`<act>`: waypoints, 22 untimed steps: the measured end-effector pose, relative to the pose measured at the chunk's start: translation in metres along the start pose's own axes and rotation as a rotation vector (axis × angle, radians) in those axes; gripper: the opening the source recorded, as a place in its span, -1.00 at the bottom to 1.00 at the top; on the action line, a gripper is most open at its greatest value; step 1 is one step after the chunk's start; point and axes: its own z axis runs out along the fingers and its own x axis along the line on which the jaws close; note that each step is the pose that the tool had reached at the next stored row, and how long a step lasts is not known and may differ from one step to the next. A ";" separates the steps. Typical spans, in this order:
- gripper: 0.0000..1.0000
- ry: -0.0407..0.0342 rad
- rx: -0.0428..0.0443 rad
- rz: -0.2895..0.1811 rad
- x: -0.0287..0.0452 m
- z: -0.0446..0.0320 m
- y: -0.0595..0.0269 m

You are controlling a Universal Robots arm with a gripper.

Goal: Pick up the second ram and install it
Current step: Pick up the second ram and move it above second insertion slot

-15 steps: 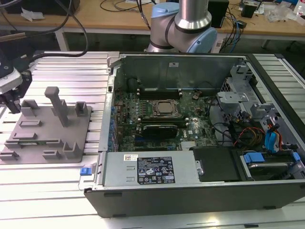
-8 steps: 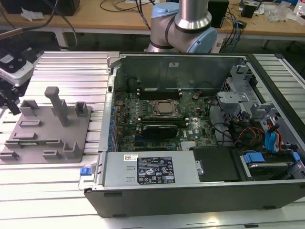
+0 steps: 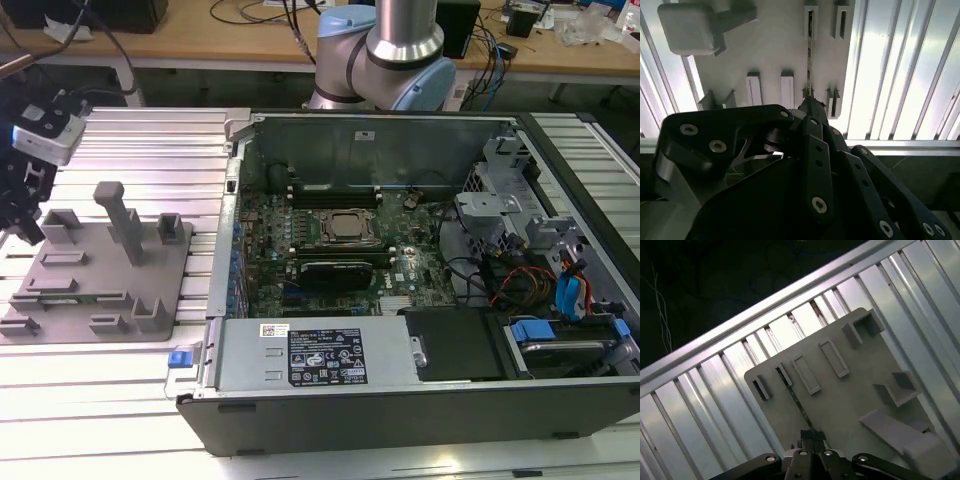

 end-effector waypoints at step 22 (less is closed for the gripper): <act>-0.84 0.0143 0.0047 -0.408 0.0004 0.0207 0.0003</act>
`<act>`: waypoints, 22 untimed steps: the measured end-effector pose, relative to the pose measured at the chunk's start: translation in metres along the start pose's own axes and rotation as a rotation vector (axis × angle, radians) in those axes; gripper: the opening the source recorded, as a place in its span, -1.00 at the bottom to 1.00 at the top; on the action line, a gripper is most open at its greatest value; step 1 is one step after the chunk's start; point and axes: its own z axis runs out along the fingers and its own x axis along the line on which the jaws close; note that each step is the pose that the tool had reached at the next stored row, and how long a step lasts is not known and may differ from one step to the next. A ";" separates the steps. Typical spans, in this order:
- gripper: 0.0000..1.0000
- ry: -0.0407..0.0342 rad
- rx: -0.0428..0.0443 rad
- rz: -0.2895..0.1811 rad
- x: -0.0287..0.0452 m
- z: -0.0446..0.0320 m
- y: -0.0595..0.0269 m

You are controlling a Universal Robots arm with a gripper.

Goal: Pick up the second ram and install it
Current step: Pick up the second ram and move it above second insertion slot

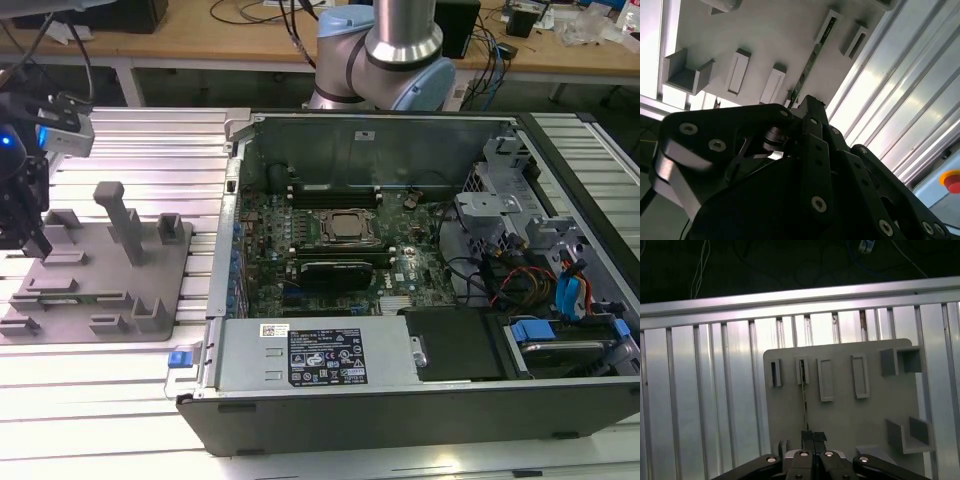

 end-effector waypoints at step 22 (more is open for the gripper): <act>-0.84 0.0008 0.0001 -0.016 -0.0002 0.0345 0.0011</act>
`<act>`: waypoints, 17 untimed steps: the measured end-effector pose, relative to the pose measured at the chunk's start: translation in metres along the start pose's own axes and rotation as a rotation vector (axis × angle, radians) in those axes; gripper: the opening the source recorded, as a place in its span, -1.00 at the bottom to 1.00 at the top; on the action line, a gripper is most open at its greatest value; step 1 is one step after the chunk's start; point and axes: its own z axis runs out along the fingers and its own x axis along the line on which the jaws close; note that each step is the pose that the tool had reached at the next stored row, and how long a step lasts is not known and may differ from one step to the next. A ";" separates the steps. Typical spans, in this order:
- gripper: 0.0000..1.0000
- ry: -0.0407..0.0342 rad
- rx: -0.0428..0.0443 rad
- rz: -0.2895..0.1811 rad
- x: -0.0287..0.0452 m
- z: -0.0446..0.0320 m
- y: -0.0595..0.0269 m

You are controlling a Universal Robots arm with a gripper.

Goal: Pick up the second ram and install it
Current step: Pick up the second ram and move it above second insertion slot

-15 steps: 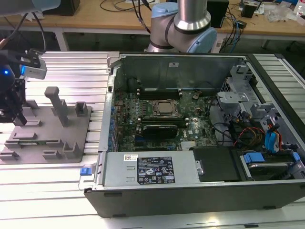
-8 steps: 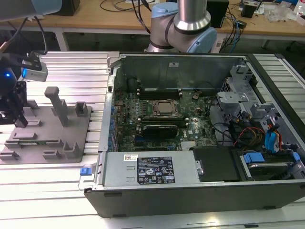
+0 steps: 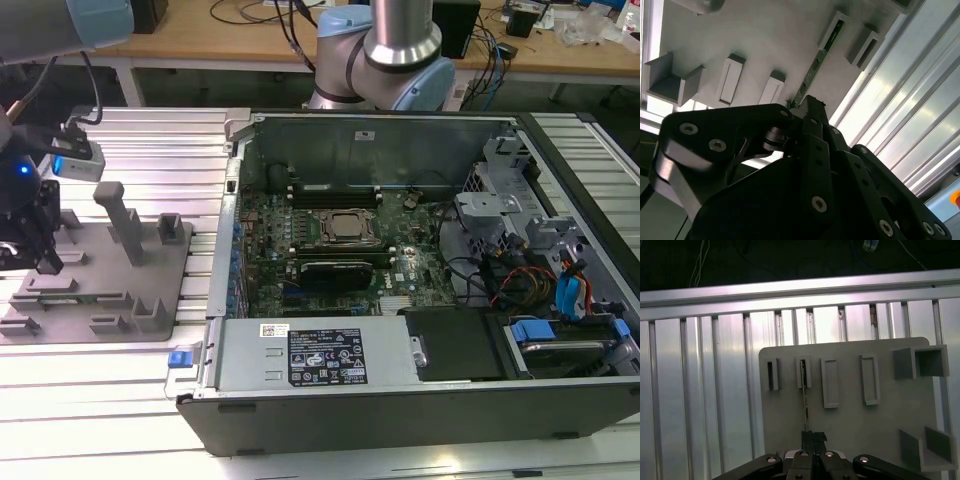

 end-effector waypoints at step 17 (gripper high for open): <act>-0.83 0.0162 -0.0050 -0.039 0.0006 0.0297 0.0071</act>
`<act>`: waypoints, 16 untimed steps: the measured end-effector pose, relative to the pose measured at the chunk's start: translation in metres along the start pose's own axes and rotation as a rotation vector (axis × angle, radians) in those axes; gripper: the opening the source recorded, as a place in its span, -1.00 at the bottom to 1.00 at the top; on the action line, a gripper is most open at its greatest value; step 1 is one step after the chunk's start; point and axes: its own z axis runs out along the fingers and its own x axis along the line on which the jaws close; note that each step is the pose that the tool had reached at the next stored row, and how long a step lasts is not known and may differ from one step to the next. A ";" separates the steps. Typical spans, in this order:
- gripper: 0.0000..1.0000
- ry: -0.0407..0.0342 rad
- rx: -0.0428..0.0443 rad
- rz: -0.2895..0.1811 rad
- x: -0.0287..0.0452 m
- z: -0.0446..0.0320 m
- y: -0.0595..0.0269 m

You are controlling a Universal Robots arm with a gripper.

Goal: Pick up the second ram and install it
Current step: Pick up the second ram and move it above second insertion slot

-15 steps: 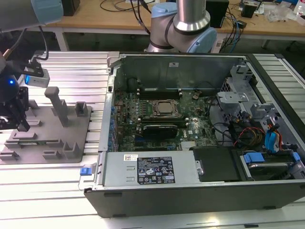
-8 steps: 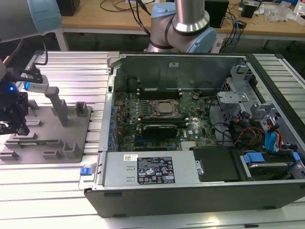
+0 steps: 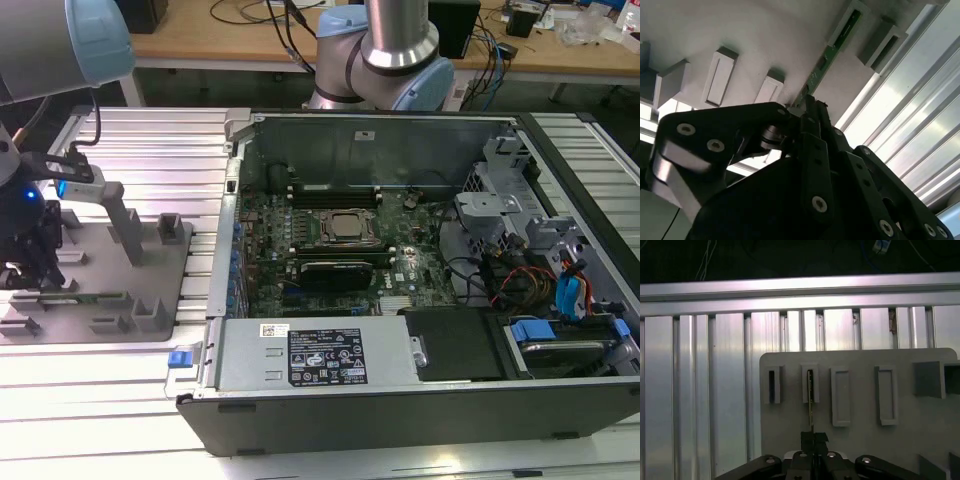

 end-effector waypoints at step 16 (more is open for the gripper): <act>-0.44 -0.0083 0.0014 -0.097 -0.0005 0.0223 0.0016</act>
